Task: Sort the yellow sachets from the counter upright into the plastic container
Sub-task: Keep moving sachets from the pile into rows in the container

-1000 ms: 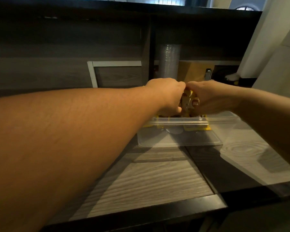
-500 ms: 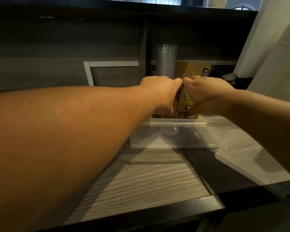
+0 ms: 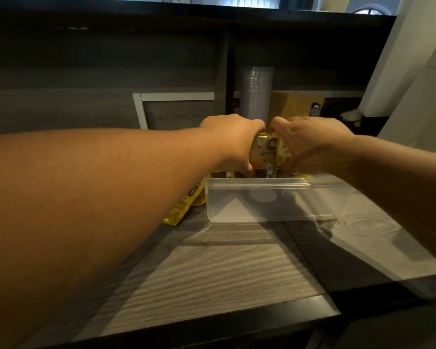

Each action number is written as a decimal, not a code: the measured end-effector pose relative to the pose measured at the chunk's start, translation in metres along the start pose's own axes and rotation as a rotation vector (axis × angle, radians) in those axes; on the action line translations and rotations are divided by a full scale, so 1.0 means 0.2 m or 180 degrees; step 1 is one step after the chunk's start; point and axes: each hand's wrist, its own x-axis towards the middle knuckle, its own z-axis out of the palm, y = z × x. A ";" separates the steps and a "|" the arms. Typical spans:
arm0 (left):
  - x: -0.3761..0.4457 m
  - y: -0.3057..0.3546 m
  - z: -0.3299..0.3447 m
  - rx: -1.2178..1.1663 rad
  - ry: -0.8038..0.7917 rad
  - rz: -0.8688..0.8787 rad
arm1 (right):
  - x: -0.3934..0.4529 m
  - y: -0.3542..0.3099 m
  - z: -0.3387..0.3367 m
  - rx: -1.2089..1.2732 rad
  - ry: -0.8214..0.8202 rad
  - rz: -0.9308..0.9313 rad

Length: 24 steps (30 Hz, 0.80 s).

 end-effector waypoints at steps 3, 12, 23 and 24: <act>0.00 0.00 0.01 0.0094 0.0012 -0.0002 | 0.02 0.01 0.02 0.0250 -0.0226 0.0025; -0.03 -0.07 -0.06 -0.0195 -0.0154 -0.0082 | 0.02 0.01 -0.03 0.0615 -0.0336 -0.0095; -0.37 -0.32 -0.09 -0.1044 0.0611 -0.0691 | 0.00 -0.31 -0.30 0.1072 0.0514 -0.0307; -0.42 -0.36 -0.09 -0.1059 0.0666 -0.0775 | -0.01 -0.37 -0.34 0.1125 0.0571 -0.0379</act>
